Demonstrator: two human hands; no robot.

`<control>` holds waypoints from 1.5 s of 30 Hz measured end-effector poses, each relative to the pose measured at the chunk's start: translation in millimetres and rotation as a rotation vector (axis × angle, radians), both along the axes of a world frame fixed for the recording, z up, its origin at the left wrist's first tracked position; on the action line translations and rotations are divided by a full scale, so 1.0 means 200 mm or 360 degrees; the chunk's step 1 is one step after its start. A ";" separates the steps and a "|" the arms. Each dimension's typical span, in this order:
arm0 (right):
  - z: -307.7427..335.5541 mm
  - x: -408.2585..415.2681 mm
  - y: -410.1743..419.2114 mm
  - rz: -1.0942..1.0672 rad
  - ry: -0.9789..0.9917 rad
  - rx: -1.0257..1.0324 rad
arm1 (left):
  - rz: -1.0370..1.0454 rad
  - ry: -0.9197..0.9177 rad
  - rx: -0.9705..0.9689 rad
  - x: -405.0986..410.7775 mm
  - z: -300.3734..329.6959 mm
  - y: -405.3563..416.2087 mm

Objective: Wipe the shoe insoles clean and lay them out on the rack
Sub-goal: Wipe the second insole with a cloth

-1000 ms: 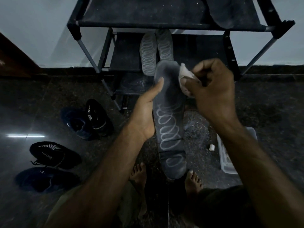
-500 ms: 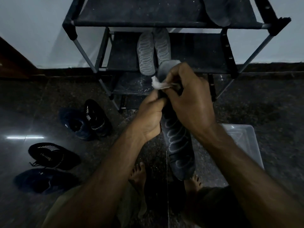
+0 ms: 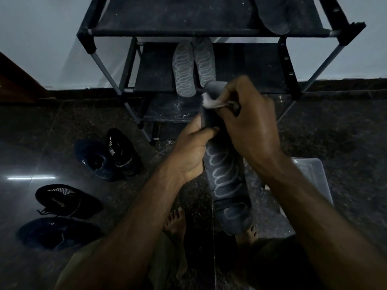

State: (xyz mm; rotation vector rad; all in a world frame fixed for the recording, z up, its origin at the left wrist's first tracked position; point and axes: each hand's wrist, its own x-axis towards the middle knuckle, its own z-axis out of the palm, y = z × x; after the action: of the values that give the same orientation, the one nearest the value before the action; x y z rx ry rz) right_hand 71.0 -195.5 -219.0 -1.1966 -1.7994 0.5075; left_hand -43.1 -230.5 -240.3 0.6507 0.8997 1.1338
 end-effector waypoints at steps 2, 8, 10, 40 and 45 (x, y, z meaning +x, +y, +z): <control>0.00 0.05 0.03 -0.0103 0.0020 -0.0029 | -0.0021 -0.0005 -0.0021 0.01 0.00 0.00; 0.02 -0.04 -0.04 0.0165 -0.0011 -0.0058 | 0.0031 0.0040 -0.0018 -0.01 0.00 0.00; 0.02 -0.04 -0.04 0.0158 -0.0036 -0.0028 | 0.0048 0.0061 -0.0022 -0.01 0.00 0.00; -0.02 0.08 0.04 -0.0091 -0.0024 -0.0062 | -0.0118 0.0043 0.0005 0.03 -0.03 -0.01; 0.04 0.03 0.00 0.0181 -0.0070 -0.0144 | -0.0132 0.0055 0.0022 0.02 -0.03 0.00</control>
State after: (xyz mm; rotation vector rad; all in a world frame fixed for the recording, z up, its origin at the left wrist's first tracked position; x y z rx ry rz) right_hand 77.1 -195.6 -211.6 -1.1789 -1.9076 0.6384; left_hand -40.1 -231.1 -245.8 0.7145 0.8875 1.0581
